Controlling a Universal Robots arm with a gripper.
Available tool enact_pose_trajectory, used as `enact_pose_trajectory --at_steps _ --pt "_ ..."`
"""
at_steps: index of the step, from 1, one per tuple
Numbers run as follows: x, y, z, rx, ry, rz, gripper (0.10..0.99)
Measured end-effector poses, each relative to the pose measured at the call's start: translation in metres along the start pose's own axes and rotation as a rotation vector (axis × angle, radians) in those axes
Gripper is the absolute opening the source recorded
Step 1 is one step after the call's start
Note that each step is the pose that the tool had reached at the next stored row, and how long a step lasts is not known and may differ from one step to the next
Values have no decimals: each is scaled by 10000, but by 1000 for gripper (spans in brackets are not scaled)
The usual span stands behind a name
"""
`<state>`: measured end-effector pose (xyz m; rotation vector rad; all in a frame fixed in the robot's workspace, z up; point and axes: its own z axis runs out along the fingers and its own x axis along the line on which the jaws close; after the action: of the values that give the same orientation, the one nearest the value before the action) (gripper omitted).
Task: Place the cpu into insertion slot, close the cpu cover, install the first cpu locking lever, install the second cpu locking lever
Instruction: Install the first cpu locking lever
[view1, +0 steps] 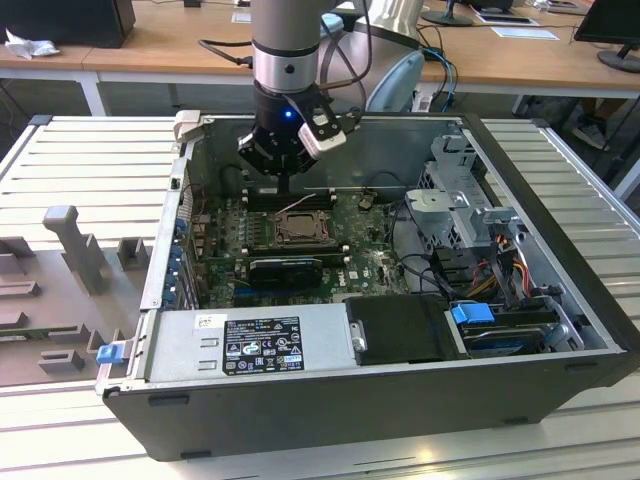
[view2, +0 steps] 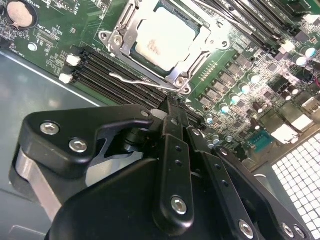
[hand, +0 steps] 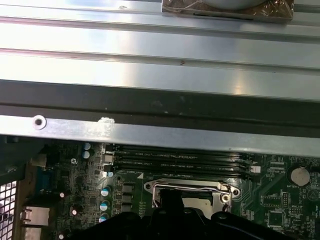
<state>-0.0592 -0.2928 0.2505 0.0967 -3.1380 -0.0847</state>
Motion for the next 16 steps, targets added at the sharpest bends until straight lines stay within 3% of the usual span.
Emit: enact_pose_trajectory --at_steps 14,16 --pt "-93 -6 0 0 0 0 106" --pt "-135 -8 2 0 -1 0 106"
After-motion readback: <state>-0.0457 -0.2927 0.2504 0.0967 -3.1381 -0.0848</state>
